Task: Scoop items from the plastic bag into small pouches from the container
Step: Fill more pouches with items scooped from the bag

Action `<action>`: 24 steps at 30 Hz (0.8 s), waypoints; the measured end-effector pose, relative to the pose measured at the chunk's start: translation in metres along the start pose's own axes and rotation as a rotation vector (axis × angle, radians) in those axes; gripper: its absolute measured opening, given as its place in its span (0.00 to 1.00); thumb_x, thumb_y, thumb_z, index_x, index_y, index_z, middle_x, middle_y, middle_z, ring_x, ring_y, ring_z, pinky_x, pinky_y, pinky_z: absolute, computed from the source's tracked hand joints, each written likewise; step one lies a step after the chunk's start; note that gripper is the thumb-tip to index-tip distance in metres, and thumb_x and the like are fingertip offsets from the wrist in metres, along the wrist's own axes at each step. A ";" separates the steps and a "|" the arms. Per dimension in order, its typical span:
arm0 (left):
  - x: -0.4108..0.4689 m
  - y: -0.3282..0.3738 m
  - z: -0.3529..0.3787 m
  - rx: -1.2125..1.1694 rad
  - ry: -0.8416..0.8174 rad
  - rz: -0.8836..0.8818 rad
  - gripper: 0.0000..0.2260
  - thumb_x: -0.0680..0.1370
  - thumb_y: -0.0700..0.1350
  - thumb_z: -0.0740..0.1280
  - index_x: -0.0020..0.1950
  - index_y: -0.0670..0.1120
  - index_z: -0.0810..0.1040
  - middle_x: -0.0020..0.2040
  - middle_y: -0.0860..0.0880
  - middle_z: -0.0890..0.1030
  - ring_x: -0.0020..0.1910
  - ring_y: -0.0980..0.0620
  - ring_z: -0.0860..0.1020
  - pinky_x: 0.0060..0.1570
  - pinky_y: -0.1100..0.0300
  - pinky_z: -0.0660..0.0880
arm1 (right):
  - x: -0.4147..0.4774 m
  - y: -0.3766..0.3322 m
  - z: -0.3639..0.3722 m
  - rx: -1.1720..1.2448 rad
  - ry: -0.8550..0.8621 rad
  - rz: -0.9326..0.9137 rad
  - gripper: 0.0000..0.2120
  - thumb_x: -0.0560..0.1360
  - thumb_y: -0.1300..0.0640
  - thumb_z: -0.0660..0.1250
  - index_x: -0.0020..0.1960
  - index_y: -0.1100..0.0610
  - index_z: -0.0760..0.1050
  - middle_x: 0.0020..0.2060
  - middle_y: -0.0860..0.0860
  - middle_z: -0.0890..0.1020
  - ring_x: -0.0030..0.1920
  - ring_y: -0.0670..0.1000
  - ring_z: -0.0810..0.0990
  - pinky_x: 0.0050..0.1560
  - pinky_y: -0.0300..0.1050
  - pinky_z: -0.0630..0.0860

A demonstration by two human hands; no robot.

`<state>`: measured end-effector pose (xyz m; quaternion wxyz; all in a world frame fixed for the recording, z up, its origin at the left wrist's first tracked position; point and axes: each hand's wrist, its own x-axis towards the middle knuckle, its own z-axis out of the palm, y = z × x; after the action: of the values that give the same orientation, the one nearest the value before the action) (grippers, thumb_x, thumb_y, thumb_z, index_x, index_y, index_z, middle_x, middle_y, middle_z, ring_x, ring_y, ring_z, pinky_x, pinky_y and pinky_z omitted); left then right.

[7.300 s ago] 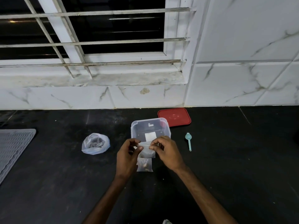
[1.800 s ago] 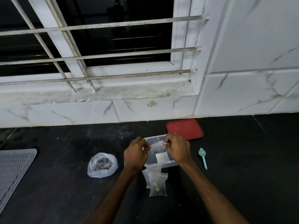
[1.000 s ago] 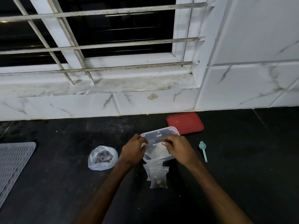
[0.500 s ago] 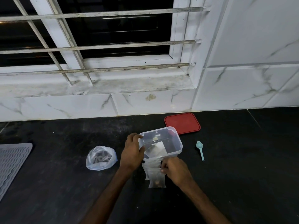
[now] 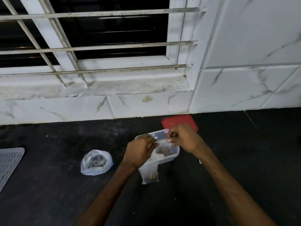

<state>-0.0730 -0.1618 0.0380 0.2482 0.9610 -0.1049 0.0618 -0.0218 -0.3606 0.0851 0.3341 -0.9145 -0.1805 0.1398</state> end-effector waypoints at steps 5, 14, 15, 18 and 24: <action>0.038 -0.008 0.020 0.284 -0.060 -0.013 0.10 0.80 0.47 0.65 0.59 0.53 0.81 0.56 0.53 0.79 0.54 0.52 0.77 0.45 0.56 0.78 | 0.036 0.022 0.014 -0.117 0.024 0.004 0.02 0.71 0.63 0.75 0.43 0.57 0.84 0.38 0.51 0.85 0.37 0.46 0.81 0.41 0.39 0.75; 0.043 -0.013 0.045 0.511 -0.486 0.057 0.16 0.79 0.38 0.64 0.67 0.49 0.76 0.66 0.48 0.77 0.64 0.49 0.76 0.62 0.56 0.72 | 0.054 0.044 0.063 -0.302 -0.469 0.432 0.15 0.79 0.56 0.63 0.64 0.59 0.73 0.60 0.57 0.75 0.64 0.55 0.74 0.61 0.47 0.71; 0.041 -0.011 0.040 0.467 -0.432 0.039 0.17 0.79 0.38 0.63 0.67 0.50 0.75 0.66 0.49 0.77 0.64 0.49 0.75 0.61 0.56 0.72 | 0.053 0.041 0.062 -0.339 -0.496 0.432 0.16 0.79 0.57 0.64 0.66 0.59 0.72 0.62 0.57 0.76 0.64 0.55 0.74 0.62 0.48 0.71; 0.030 -0.007 0.018 0.308 -0.231 -0.025 0.15 0.79 0.40 0.63 0.63 0.54 0.77 0.64 0.53 0.77 0.61 0.52 0.76 0.57 0.56 0.76 | 0.055 0.025 0.056 -0.423 -0.288 0.305 0.13 0.78 0.60 0.64 0.63 0.59 0.75 0.58 0.57 0.80 0.59 0.57 0.78 0.60 0.50 0.75; -0.035 -0.016 -0.003 0.042 -0.048 -0.333 0.06 0.80 0.52 0.62 0.49 0.53 0.78 0.47 0.55 0.82 0.45 0.53 0.81 0.41 0.57 0.75 | -0.001 0.002 0.068 -0.227 -0.109 0.012 0.09 0.79 0.53 0.65 0.43 0.55 0.79 0.41 0.51 0.83 0.42 0.49 0.81 0.46 0.42 0.76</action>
<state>-0.1035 -0.1404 0.0274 0.2323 0.9713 0.0513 -0.0008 -0.0483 -0.3239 0.0338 0.2173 -0.9386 -0.2075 0.1699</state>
